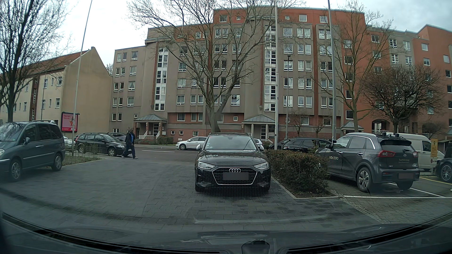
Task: Follow the waypoints while adhering to traffic rules and regulations
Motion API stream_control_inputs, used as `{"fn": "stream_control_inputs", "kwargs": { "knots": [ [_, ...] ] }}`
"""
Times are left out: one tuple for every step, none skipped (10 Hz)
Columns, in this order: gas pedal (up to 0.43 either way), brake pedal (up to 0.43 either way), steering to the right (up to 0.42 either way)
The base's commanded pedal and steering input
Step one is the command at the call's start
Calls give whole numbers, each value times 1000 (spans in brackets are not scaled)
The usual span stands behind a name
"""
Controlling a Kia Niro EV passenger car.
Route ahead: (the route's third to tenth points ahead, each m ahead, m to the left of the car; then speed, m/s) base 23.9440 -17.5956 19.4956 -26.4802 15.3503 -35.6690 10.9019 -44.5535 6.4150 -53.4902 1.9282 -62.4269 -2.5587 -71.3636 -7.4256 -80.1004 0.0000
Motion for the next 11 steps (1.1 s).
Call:
{"fn": "stream_control_inputs", "kwargs": {
  "knots": [
    [0, 421, -140],
    [0, 421, -140],
    [0, 421, -140],
    [0, 421, -140],
    [0, 421, -140],
    [0, 421, -140],
    [0, 421, -140],
    [0, 421, -140],
    [0, 421, -141],
    [0, 427, -140],
    [0, 421, -140]
  ]
}}
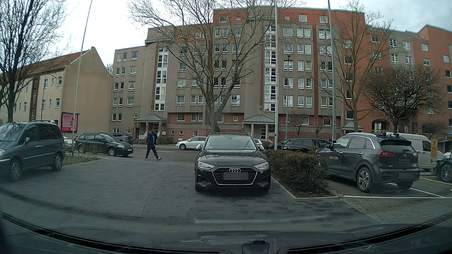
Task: Follow the waypoints while adhering to traffic rules and regulations
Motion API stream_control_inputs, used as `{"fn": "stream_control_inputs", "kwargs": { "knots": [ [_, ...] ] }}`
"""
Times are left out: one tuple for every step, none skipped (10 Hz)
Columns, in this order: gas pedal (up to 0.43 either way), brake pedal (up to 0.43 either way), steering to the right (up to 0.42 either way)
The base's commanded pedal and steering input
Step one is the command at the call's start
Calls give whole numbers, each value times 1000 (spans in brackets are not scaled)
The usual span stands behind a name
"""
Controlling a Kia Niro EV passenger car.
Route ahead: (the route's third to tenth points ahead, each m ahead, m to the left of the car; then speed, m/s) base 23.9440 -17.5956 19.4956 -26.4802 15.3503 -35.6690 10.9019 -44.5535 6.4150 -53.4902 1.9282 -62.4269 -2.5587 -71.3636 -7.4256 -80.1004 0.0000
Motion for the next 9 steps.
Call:
{"fn": "stream_control_inputs", "kwargs": {
  "knots": [
    [0, 421, -140],
    [0, 421, -140],
    [0, 421, -140],
    [0, 421, -140],
    [0, 421, -140],
    [0, 421, -140],
    [0, 421, -140],
    [0, 421, -140],
    [0, 421, -140]
  ]
}}
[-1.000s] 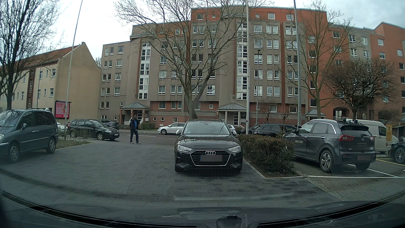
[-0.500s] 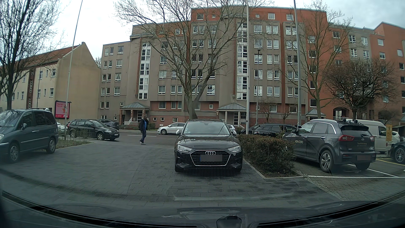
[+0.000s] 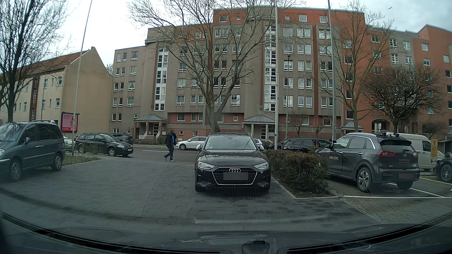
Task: Follow the waypoints while adhering to traffic rules and regulations
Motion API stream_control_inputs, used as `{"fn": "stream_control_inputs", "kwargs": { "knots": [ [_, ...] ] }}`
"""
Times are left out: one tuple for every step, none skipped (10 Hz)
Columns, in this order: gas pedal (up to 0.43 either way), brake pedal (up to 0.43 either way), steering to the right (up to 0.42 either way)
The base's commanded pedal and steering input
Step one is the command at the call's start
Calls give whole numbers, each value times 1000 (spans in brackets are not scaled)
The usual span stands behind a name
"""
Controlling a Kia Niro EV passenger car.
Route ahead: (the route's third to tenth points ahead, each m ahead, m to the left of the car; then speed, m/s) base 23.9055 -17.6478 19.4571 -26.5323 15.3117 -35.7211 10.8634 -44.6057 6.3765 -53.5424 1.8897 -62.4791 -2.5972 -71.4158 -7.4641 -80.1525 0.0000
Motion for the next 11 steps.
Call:
{"fn": "stream_control_inputs", "kwargs": {
  "knots": [
    [0, 421, -140],
    [0, 421, -140],
    [0, 421, -140],
    [0, 421, -141],
    [0, 421, -140],
    [0, 421, -140],
    [0, 421, -140],
    [0, 421, -140],
    [0, 421, -140],
    [0, 421, -140],
    [0, 421, -140]
  ]
}}
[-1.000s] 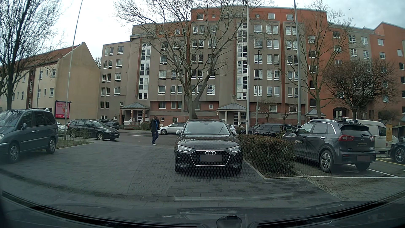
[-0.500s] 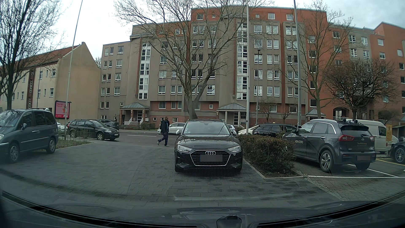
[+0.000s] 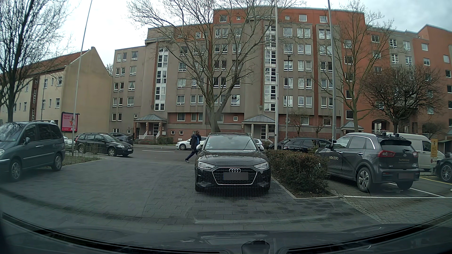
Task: Follow the waypoints while adhering to traffic rules and regulations
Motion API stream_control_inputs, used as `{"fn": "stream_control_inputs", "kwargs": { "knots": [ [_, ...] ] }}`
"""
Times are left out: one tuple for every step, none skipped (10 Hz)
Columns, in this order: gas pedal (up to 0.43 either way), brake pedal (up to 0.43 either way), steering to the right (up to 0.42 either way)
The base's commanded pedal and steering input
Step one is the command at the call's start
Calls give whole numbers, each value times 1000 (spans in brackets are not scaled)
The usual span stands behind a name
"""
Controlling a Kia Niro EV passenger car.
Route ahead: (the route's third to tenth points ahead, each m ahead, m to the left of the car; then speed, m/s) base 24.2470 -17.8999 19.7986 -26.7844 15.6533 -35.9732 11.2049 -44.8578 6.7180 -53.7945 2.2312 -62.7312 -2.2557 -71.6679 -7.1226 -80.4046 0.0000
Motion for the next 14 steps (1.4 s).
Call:
{"fn": "stream_control_inputs", "kwargs": {
  "knots": [
    [0, 421, -140],
    [0, 421, -140],
    [0, 421, -140],
    [0, 421, -140],
    [0, 421, -140],
    [0, 421, -141],
    [0, 421, -151],
    [0, 421, -176],
    [0, 415, -222],
    [0, 415, -266],
    [0, 402, -326],
    [0, 372, -393],
    [0, 341, -434],
    [0, 323, -470]
  ]
}}
